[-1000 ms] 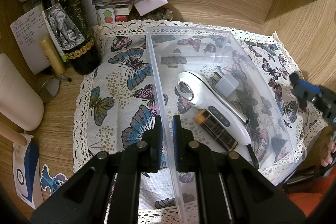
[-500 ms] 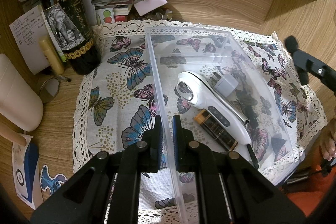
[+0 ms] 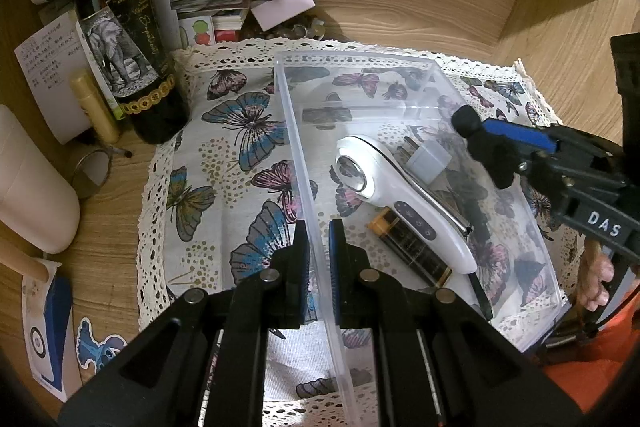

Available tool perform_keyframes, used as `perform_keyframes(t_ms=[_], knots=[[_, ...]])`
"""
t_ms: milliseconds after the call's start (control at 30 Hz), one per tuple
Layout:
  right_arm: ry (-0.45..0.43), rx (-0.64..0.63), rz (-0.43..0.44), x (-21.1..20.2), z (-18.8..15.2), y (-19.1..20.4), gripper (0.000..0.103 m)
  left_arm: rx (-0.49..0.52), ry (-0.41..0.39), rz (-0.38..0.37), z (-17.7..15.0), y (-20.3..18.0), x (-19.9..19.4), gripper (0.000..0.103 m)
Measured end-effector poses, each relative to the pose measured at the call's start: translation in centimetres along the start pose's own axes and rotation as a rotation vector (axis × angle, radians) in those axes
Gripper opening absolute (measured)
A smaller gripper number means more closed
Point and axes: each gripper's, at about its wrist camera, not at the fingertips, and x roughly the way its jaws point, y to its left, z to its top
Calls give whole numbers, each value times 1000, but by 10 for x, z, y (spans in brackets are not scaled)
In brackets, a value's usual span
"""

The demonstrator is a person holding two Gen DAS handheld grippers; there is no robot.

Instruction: Organize rigid objects

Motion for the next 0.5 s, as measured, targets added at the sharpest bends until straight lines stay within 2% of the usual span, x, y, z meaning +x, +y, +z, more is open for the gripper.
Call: perform_keyframes(t_ms=[200,367,500], knots=[[19,-7,-9,9,-1,3,28,1,0,1,0,0,0,9],[6,1,-10,3,-1,1,41,2,0,1,0,0,0,9],[-26,8,-22,-11,0,-2,43,2,0,1,0,0,0,9]])
